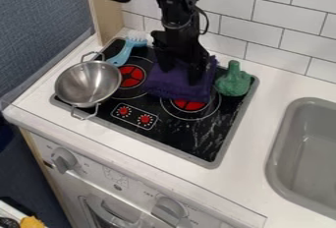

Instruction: Move the blue cloth in between the two burners

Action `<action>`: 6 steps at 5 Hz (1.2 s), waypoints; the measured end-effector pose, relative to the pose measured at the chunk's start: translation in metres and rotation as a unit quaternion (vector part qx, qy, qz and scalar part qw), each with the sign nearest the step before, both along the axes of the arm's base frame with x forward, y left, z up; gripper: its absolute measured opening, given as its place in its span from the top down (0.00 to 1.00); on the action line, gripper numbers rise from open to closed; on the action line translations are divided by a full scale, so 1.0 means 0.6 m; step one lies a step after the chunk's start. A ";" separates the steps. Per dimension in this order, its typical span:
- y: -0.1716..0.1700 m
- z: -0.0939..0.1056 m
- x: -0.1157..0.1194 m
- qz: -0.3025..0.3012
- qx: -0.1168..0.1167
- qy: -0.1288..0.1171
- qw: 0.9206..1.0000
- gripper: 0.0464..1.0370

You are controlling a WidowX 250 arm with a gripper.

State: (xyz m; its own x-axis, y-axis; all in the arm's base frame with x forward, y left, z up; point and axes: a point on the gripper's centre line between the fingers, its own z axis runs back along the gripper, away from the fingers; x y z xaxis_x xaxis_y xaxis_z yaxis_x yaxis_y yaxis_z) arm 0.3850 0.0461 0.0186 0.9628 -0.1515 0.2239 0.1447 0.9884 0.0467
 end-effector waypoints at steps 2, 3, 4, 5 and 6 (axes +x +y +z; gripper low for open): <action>0.008 0.008 0.030 -0.005 -0.020 0.011 1.000 0.04; 0.011 0.007 0.025 0.002 -0.016 0.020 1.000 0.04; 0.013 0.043 0.014 0.019 -0.005 0.027 0.999 0.04; 0.008 0.086 0.016 0.046 -0.007 0.047 0.998 0.04; 0.004 0.107 0.015 0.064 -0.020 0.067 0.996 0.04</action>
